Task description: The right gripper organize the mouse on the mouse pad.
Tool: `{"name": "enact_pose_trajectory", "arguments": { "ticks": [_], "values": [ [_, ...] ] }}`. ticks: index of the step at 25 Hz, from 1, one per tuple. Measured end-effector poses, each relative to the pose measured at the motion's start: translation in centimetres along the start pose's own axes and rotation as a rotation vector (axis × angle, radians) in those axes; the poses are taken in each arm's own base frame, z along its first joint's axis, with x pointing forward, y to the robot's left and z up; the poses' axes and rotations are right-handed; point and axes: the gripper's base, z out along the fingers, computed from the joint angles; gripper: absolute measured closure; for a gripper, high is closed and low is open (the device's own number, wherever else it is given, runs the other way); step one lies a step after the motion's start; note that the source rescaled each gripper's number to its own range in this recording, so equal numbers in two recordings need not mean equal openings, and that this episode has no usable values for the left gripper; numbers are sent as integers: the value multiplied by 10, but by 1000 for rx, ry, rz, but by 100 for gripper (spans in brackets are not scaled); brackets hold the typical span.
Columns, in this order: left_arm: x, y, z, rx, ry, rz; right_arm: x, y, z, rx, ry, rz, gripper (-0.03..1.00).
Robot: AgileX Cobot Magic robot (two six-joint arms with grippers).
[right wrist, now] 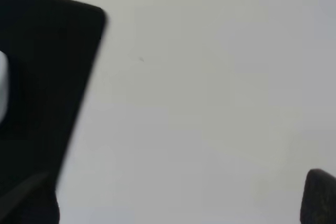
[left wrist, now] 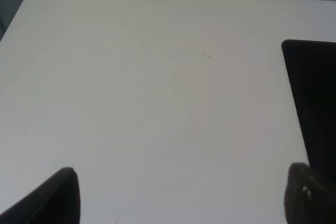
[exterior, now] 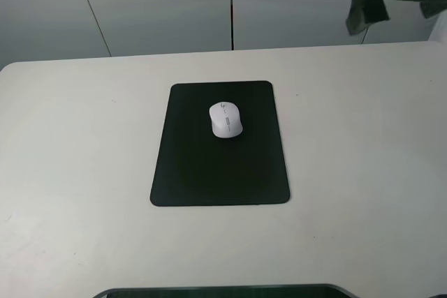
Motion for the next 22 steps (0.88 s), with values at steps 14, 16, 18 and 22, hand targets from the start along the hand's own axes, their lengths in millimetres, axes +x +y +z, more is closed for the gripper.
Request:
{"name": "enact_pose_trajectory", "arguments": {
  "ticks": [14, 16, 18, 22],
  "values": [
    [0, 0, 0, 0, 0, 2, 99, -74, -49, 71, -128, 262, -3],
    [0, 0, 0, 0, 0, 2, 111, -75, -55, 84, -154, 288, -3],
    [0, 0, 0, 0, 0, 4, 123, -71, -63, 73, -191, 312, -3],
    [0, 0, 0, 0, 0, 4, 147, -61, -75, 25, -202, 342, -3]
  ]
}}
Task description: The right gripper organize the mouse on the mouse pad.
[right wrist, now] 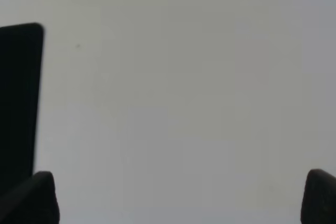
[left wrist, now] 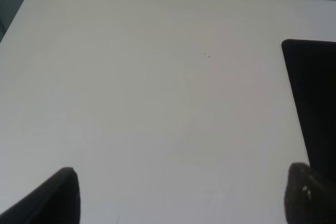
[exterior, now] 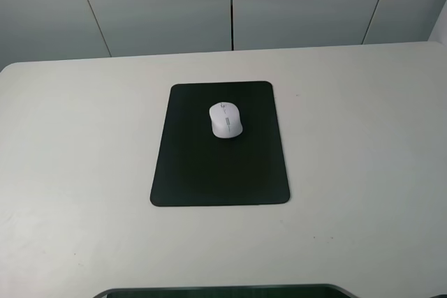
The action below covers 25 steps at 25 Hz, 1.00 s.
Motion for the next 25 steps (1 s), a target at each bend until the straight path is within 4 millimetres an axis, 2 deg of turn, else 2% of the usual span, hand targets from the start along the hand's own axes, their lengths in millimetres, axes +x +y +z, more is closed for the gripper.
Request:
{"name": "enact_pose_trajectory", "arguments": {
  "ticks": [4, 10, 16, 25],
  "values": [
    [0, 0, 0, 0, 0, 0, 24, -1, -12, -15, -27, -18, -3],
    [0, 0, 0, 0, 0, 0, 62, -5, -25, -23, -167, -53, -3],
    [0, 0, 0, 0, 0, 0, 74, -6, -44, -33, -319, -59, -3],
    [0, 0, 0, 0, 0, 0, 84, -6, -54, -44, -394, -62, -3]
  ]
}}
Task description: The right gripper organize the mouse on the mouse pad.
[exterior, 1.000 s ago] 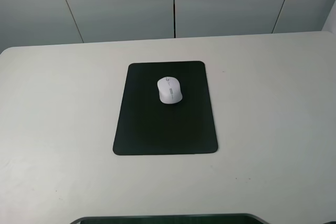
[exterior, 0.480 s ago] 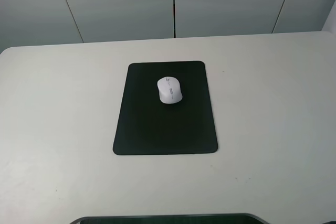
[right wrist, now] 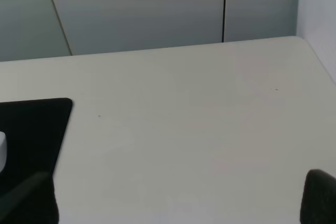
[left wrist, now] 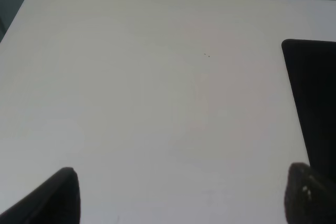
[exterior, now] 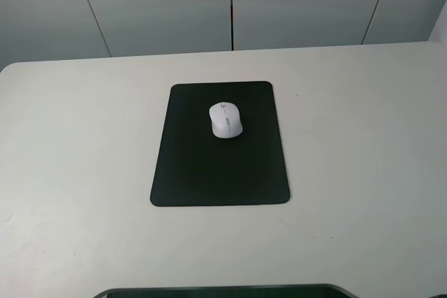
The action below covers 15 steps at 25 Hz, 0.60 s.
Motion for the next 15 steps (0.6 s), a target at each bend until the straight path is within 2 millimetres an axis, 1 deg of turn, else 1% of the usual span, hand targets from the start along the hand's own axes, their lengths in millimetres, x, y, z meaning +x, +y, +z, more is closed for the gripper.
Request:
{"name": "enact_pose_trajectory", "arguments": {
  "ticks": [3, 6, 8, 15],
  "values": [
    [0, 0, 0, 0, 0, 0, 4, 1, -5, -14, -5, 8, -3],
    [0, 0, 0, 0, 0, 0, 14, 1, -9, -16, 40, 10, -3],
    [0, 0, 0, 0, 0, 0, 19, 1, -8, -16, 68, 10, -3],
    [0, 0, 0, 0, 0, 0, 21, 1, -7, -15, 78, 7, -3]
  ]
}}
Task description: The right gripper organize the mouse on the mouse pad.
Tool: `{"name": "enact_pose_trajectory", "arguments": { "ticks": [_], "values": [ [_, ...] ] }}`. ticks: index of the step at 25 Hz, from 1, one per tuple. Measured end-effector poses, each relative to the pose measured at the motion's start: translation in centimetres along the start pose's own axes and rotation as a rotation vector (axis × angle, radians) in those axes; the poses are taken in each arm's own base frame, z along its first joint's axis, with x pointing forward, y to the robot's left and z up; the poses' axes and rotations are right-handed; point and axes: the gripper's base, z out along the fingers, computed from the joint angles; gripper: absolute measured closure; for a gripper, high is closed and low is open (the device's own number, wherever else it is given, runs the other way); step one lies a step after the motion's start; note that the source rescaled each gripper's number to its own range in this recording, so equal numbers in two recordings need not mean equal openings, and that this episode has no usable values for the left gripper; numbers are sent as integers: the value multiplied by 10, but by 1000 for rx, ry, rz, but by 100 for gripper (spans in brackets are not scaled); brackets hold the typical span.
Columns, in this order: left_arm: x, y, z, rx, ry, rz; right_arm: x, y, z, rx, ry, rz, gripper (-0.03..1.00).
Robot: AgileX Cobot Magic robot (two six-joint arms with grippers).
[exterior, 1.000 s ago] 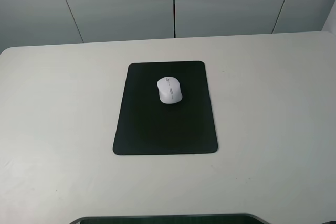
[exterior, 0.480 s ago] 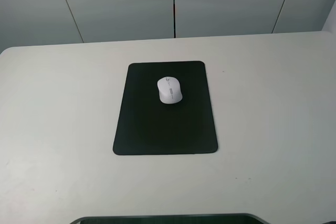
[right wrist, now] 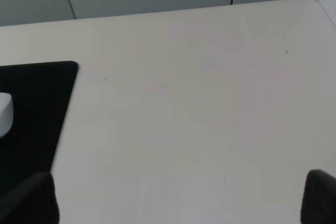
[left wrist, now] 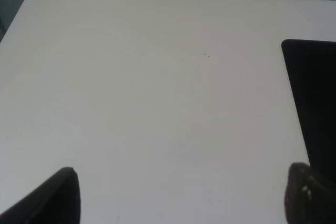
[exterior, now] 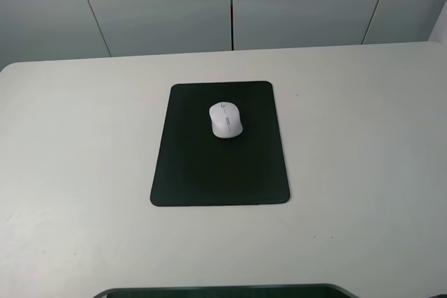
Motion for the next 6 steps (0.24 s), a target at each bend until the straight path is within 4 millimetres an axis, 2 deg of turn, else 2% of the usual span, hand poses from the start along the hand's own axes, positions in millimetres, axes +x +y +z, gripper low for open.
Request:
{"name": "enact_pose_trajectory", "arguments": {
  "ticks": [6],
  "values": [
    [0, 0, 0, 0, 0, 0, 0, 0, 0, -5, 0, -20, -3]
  ]
}}
